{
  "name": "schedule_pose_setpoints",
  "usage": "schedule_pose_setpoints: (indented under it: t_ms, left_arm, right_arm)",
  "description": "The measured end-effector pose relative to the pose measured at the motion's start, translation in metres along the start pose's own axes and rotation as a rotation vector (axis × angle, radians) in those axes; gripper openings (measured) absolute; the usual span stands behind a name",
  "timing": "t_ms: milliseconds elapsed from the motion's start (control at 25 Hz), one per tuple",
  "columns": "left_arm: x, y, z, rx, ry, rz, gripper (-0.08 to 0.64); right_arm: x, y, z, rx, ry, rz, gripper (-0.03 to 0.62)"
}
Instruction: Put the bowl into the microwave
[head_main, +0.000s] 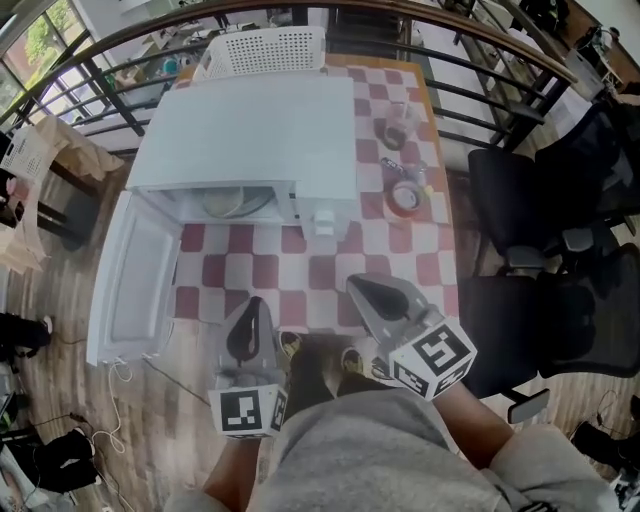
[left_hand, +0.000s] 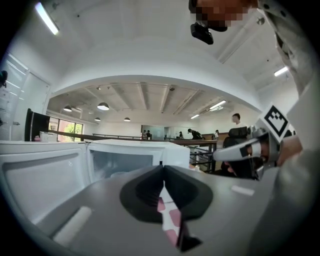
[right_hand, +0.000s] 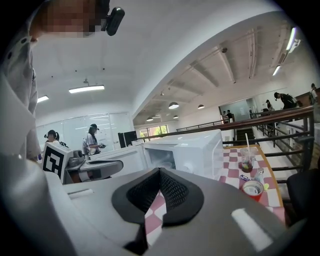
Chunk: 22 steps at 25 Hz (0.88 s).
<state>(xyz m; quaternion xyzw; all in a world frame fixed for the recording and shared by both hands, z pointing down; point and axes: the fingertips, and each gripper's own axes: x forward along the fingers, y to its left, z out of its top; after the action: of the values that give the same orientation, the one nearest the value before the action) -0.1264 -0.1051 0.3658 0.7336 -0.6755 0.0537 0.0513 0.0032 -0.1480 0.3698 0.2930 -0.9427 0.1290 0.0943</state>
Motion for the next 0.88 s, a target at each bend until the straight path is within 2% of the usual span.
schedule_pose_setpoints:
  t_ms: [400, 560, 880]
  left_arm:
    - [-0.048, -0.049, 0.011, -0.026, -0.011, 0.069, 0.012]
    - [-0.063, -0.057, 0.025, -0.014, -0.035, 0.103, 0.012]
    - [-0.076, -0.068, 0.029, -0.002, -0.05, 0.119, 0.011]
  right_arm:
    - [-0.048, 0.001, -0.007, -0.015, -0.013, 0.068, -0.003]
    - [-0.058, 0.001, -0.008, -0.017, -0.02, 0.088, -0.003]
    - [-0.065, 0.006, -0.01, -0.023, -0.024, 0.122, -0.003]
